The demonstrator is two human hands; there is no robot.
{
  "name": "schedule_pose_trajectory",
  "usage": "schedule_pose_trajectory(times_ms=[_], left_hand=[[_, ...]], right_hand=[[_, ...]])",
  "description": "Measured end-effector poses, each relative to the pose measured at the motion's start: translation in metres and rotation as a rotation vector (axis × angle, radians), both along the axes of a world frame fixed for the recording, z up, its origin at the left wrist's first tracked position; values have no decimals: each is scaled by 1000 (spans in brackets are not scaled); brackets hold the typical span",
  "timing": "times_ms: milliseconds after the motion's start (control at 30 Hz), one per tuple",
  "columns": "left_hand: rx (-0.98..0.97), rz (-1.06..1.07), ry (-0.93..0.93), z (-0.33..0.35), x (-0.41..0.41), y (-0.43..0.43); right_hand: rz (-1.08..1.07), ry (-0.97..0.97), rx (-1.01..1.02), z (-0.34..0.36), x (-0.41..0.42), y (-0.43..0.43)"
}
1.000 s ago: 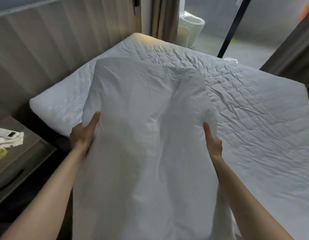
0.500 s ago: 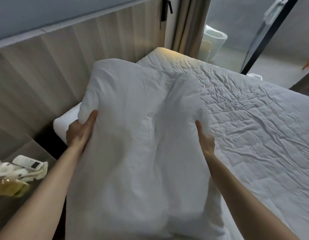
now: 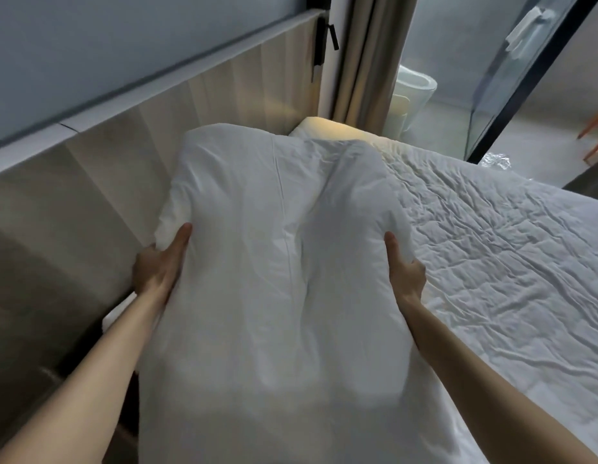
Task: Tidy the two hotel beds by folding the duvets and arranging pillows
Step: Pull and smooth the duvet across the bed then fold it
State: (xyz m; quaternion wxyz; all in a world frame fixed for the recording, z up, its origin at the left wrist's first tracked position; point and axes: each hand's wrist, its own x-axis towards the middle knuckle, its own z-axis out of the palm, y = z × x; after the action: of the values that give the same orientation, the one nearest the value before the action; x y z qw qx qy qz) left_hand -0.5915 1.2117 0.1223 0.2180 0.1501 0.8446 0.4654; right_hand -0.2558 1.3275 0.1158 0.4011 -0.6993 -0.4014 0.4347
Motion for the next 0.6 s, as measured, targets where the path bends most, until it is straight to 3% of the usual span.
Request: schedule_pose_trajectory(times_ms=[233, 433, 533, 600], left_hand=[[-47, -58, 10, 10, -94, 126], [-91, -258, 179, 24, -177, 268], [-183, -499, 213, -1, -209, 334], [-280, -744, 262, -37, -213, 350]], right_hand=[[-165, 11, 26, -4, -74, 81], [-297, 79, 16, -18, -147, 160], [-314, 93, -144, -48, -181, 200], [-211, 25, -268, -82, -198, 214]])
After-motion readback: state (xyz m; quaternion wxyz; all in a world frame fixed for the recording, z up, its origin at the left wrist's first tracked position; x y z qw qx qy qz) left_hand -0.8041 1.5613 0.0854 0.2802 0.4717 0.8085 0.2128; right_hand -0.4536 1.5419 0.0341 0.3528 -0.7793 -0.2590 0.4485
